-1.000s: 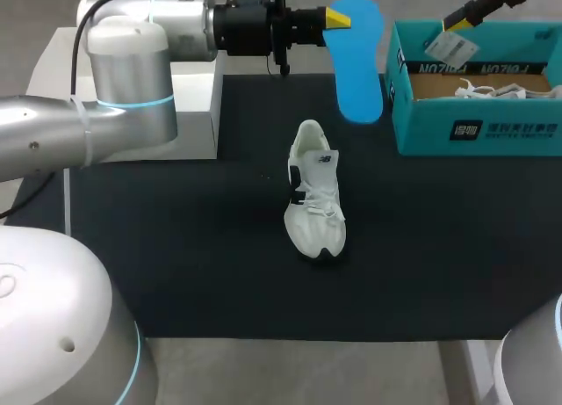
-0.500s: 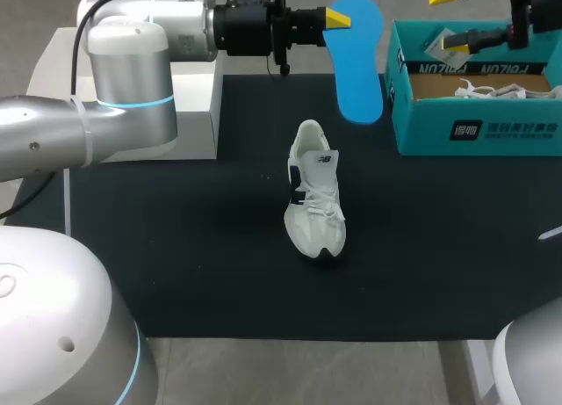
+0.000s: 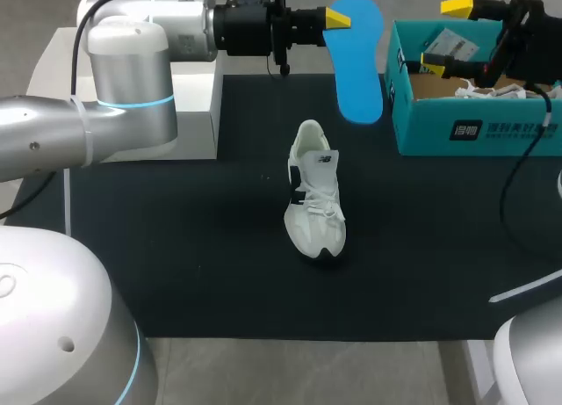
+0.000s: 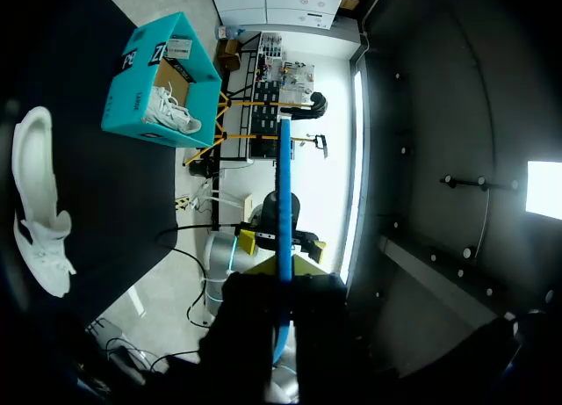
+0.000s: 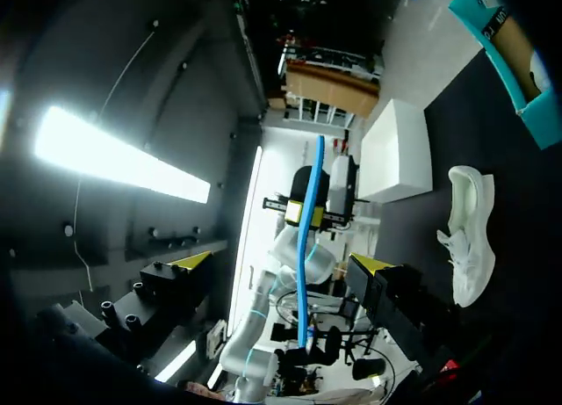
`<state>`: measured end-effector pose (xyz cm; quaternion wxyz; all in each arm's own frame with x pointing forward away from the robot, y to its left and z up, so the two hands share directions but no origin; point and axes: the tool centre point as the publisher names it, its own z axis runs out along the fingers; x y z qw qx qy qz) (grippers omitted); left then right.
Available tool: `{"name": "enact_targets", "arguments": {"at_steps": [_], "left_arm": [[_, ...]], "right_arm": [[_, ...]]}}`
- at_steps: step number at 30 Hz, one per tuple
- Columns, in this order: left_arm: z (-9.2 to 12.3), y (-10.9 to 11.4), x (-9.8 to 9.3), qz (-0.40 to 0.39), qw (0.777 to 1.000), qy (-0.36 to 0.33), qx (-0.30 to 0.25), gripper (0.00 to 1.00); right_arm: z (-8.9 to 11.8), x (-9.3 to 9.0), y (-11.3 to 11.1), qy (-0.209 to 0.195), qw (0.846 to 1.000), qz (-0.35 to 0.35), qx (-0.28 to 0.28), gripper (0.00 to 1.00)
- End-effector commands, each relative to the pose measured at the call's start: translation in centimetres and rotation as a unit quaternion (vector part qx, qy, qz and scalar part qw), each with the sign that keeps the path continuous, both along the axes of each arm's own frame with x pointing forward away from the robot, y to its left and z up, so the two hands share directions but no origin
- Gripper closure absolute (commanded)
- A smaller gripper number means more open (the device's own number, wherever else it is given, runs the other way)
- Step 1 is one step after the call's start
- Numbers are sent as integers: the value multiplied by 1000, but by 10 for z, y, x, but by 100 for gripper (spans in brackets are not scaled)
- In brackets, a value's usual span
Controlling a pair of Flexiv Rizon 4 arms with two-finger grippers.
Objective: Take the shoe out of the shoebox, open the shoe tongue, remove and reinsert the insole, then place the shoe into the shoebox
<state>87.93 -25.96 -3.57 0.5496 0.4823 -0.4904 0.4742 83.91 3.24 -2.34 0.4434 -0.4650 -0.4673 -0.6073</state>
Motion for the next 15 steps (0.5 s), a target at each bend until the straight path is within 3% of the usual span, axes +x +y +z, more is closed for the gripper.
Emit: {"name": "enact_targets", "arguments": {"at_steps": [1,15], "left_arm": [[0,0,0,0,1000,0,1,100],[0,0,0,0,1000,0,1,100]], "right_arm": [[-4,0,2,2,1000,1,11,0],[3,1,-1,11,999,3,-53,0]]}}
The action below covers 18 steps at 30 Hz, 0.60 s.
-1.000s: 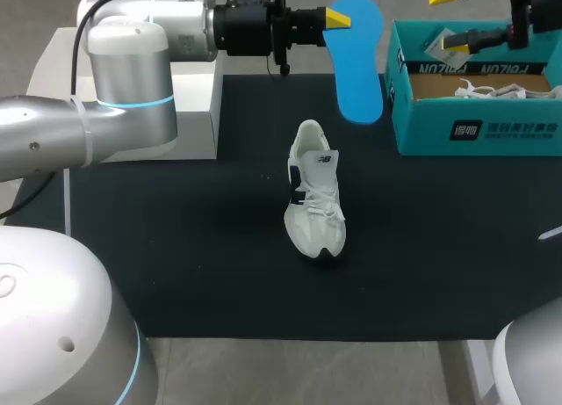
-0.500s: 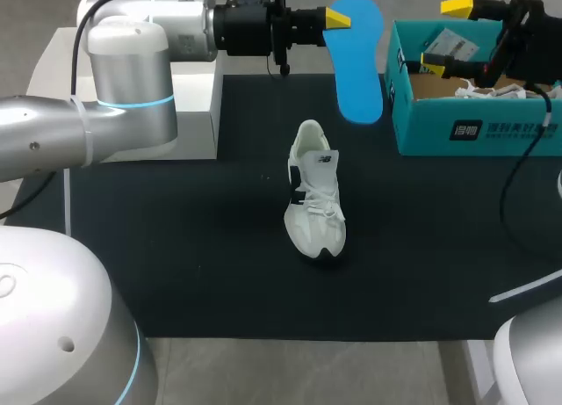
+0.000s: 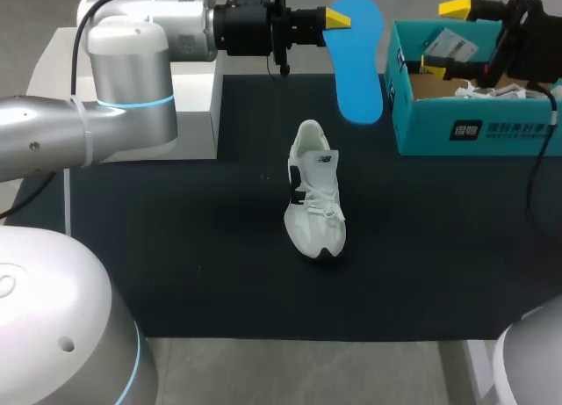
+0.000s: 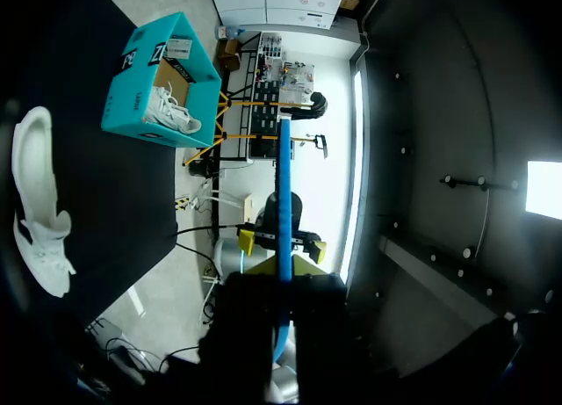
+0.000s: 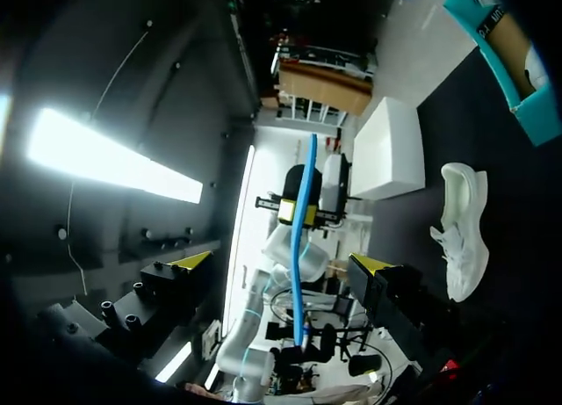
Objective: Take the shoe out of the shoebox, open the shoe tongue, remove and reinsert the insole, then place the shoe into the shoebox
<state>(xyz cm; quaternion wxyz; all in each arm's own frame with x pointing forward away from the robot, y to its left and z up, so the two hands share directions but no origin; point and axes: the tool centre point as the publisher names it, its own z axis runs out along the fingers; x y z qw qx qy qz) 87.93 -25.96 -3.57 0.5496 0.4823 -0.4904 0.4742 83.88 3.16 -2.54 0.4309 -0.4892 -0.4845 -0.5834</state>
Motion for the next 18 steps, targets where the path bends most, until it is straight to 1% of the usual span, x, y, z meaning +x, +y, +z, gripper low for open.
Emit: {"name": "enact_targets", "arguments": {"at_steps": [1,9,10,11,12,13,15,16,18], "left_arm": [[0,0,0,0,1000,0,1,100],[0,0,0,0,1000,0,1,100],[-3,-1,4,18,999,-50,13,100],[-6,-1,9,35,992,-120,21,100],[-10,0,14,42,977,-202,46,100],[-11,1,19,58,964,-255,45,100],[-8,2,27,78,929,-363,8,100],[-6,3,30,84,906,-416,-6,100],[0,3,33,97,868,-485,-55,100]], "right_arm": [[5,2,-1,-1,1000,4,-15,0],[5,2,-1,-1,1000,4,-15,0],[5,2,-1,-1,1000,4,-15,0],[5,2,-1,-1,1000,4,-15,0],[5,2,-1,-1,1000,4,-15,0],[5,2,-1,-1,1000,4,-15,0],[5,2,-1,-1,1000,4,-15,0],[5,2,-1,-1,1000,4,-15,0],[5,2,-1,-1,1000,4,-15,0]]}}
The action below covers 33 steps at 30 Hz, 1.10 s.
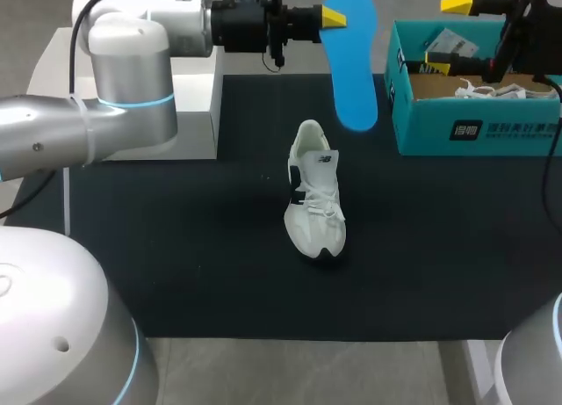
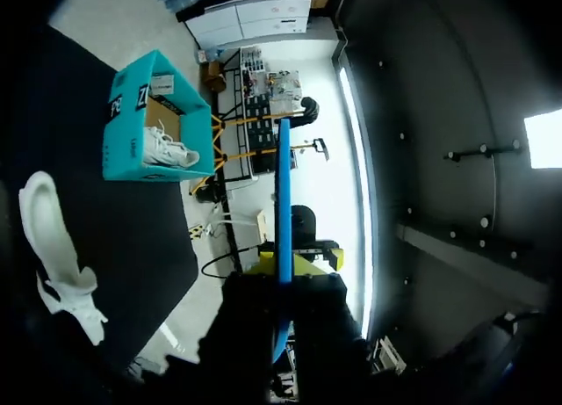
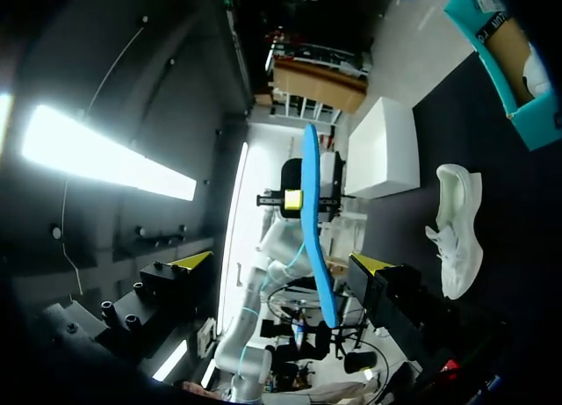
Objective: Take the shoe out of the shoebox, open the shoe tongue, remove and reinsert the insole, then place the shoe into the shoebox
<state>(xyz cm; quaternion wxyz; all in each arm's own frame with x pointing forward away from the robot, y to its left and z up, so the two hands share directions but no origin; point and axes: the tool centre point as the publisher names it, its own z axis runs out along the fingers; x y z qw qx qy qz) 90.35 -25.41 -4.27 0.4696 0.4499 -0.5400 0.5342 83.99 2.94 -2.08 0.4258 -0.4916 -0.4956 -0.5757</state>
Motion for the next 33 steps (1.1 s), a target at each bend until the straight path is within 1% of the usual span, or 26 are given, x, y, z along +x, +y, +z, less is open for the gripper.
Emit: {"name": "enact_targets", "arguments": {"at_steps": [1,2,3,4,5,7,9,10,12,13,24,25,26,27,28,29,30,31,33], "left_arm": [[9,-2,9,56,893,-440,-72,100],[10,-2,9,50,873,-479,-71,100],[11,-3,9,39,859,-505,-76,100],[11,-3,9,36,837,-541,-76,100],[12,-4,8,23,823,-563,-72,100],[11,-4,6,-7,805,-592,-49,100],[10,-5,6,-18,785,-618,-44,100],[8,-5,6,-29,775,-631,-33,100],[8,-5,6,-31,753,-656,-34,100],[8,-5,6,-31,747,-663,-34,100],[8,-5,6,-31,747,-663,-34,100],[8,-7,6,-28,711,-701,-49,100],[10,-10,10,5,700,-712,-46,100],[10,-13,14,15,625,-778,-62,100],[9,-14,16,9,571,-818,-69,100],[7,-14,18,0,540,-838,-74,100],[3,-15,21,-5,526,-846,-84,100],[1,-15,23,-9,513,-855,-80,100],[1,-15,25,16,485,-869,-91,100]], "right_arm": [[0,0,2,1,1000,-1,-1,0],[0,0,2,1,1000,-1,-1,0],[0,0,2,1,1000,-1,-1,0],[0,0,2,1,1000,-1,-1,0],[0,0,2,1,1000,-1,-1,0],[0,0,2,1,1000,-1,-1,0],[0,0,2,1,1000,-1,-1,0],[0,0,2,1,1000,-1,-1,0],[0,0,2,1,1000,-1,-1,0],[0,0,2,1,1000,-1,-1,0],[0,0,2,1,1000,-1,-1,0],[0,0,2,1,1000,-1,-1,0],[0,0,2,1,1000,-1,-1,0],[0,0,2,1,1000,-1,-1,0],[0,0,2,1,1000,-1,-1,0],[0,0,2,1,1000,-1,-1,0],[0,0,2,1,1000,-1,-1,0],[0,0,2,1,1000,-1,-1,0],[0,0,2,1,1000,-1,-1,0]]}}
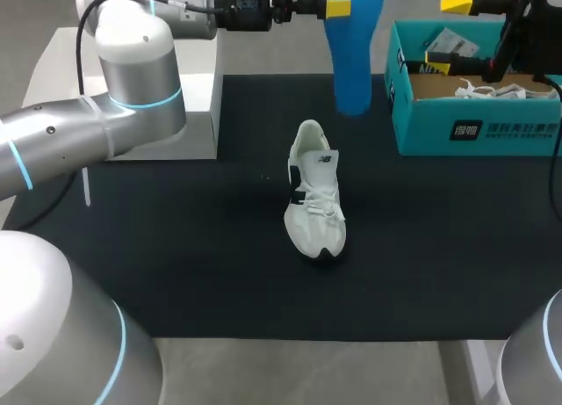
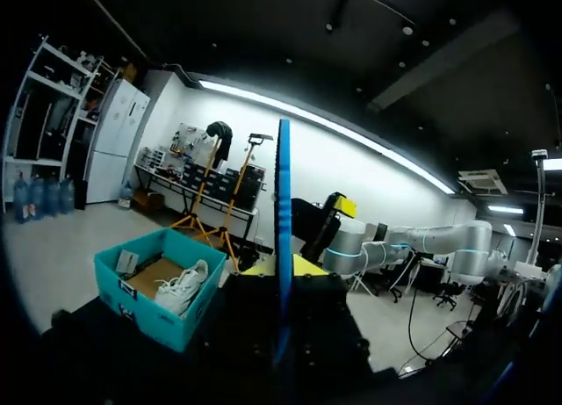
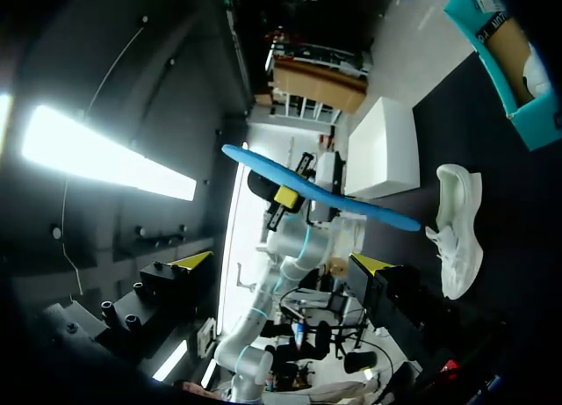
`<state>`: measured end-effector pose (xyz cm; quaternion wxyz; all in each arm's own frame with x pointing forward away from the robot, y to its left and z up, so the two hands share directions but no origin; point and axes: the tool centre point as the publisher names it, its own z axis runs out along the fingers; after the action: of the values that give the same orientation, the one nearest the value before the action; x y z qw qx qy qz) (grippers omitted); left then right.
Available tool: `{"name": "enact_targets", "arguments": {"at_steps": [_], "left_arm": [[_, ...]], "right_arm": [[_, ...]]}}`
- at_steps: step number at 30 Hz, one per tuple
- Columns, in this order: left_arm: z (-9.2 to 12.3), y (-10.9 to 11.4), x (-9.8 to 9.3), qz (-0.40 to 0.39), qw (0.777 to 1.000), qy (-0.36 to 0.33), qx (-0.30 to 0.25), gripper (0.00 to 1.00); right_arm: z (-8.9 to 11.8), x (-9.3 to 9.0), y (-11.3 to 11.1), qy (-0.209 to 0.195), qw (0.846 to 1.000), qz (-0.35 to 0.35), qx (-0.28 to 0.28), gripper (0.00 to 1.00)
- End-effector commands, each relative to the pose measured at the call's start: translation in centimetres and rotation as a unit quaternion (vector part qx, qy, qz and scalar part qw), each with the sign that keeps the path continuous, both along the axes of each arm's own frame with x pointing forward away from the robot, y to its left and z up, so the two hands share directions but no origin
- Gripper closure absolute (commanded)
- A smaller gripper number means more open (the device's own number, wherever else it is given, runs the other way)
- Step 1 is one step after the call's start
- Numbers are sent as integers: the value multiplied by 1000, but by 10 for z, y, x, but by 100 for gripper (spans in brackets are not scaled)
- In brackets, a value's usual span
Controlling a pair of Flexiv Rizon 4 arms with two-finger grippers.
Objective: Take the shoe out of the shoebox, open the shoe tongue, remove and reinsert the insole, then place the shoe into the shoebox
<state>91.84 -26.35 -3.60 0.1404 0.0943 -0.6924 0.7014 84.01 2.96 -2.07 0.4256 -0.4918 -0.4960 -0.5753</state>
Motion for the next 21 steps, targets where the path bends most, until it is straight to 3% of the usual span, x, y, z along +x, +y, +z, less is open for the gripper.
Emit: {"name": "enact_targets", "arguments": {"at_steps": [1,11,21], "left_arm": [[-6,-6,11,-12,858,-508,-75,100],[12,-5,14,-25,760,-637,-126,100],[22,-5,12,-23,642,-751,-152,100]], "right_arm": [[0,0,1,1,1000,-1,0,0],[0,0,1,1,1000,-1,0,0],[0,0,1,1,1000,-1,0,0]]}}
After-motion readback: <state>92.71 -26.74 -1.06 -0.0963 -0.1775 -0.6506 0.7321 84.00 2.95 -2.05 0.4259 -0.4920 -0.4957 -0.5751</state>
